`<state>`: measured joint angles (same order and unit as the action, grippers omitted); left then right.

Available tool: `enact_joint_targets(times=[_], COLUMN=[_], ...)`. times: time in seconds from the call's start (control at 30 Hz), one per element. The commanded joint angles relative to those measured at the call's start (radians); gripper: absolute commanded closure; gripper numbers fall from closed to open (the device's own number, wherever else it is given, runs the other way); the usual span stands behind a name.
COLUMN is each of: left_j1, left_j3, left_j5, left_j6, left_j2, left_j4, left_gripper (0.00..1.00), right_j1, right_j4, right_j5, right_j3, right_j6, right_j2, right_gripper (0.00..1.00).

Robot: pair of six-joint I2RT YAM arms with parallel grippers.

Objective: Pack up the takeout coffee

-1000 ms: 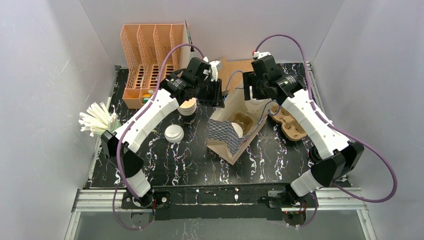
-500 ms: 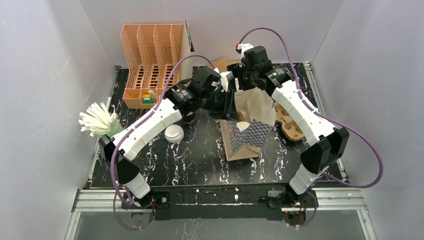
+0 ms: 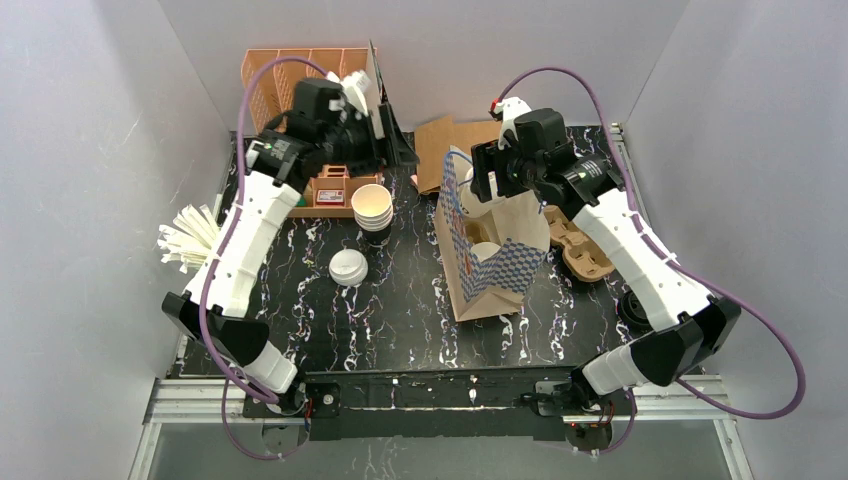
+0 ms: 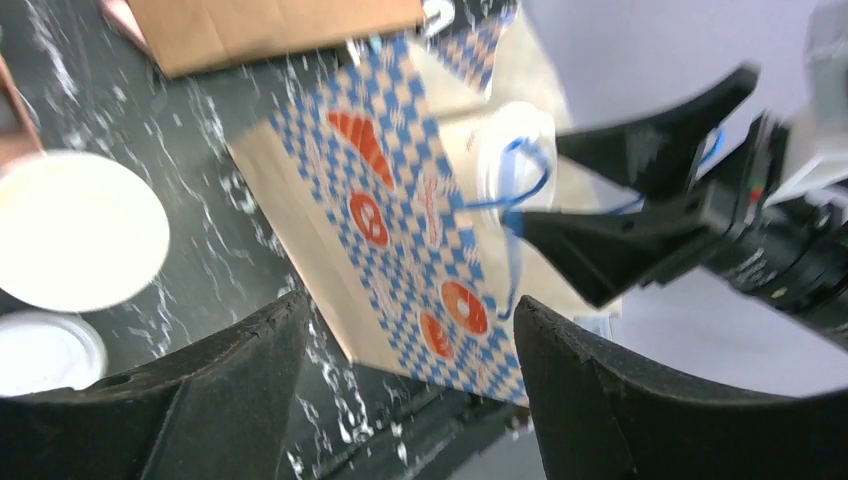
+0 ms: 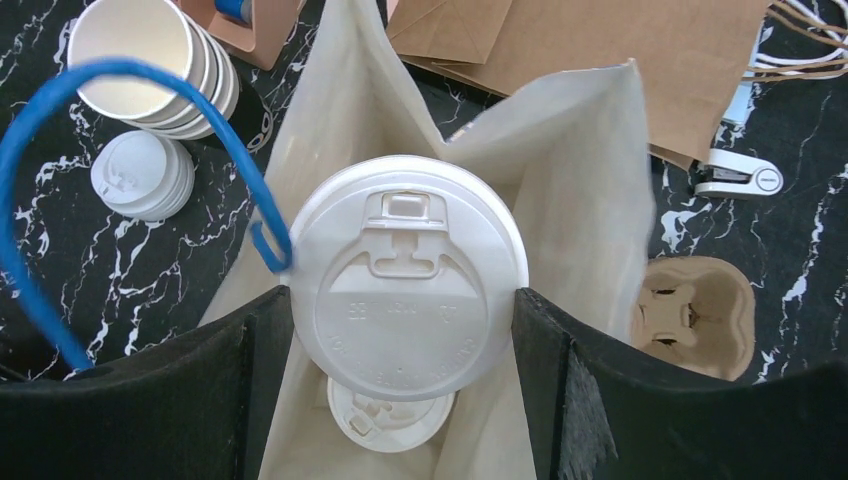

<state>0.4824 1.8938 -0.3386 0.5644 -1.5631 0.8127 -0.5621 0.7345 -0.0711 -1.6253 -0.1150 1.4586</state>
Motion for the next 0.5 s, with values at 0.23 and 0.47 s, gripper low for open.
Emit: enact_joint_targets(times=[0.23,0.47], left_j1=[-0.084,-0.08], left_j3=[0.087,0.038], left_j5=[-0.128,-0.283], left_j6=[-0.191,-0.203], left_j2=[-0.175,-0.283], left_j4=[-0.314,-0.618], left_gripper=[0.24,0.16], right_j1=[0.005,0.007], right_j4=[-0.006,-0.046], right_j5=[-0.109,-0.217], right_j3=[0.072,0.123], right_j6=[-0.032,-0.119], right_j2=[-0.12,-0.146], right_gripper=[0.74,0.76])
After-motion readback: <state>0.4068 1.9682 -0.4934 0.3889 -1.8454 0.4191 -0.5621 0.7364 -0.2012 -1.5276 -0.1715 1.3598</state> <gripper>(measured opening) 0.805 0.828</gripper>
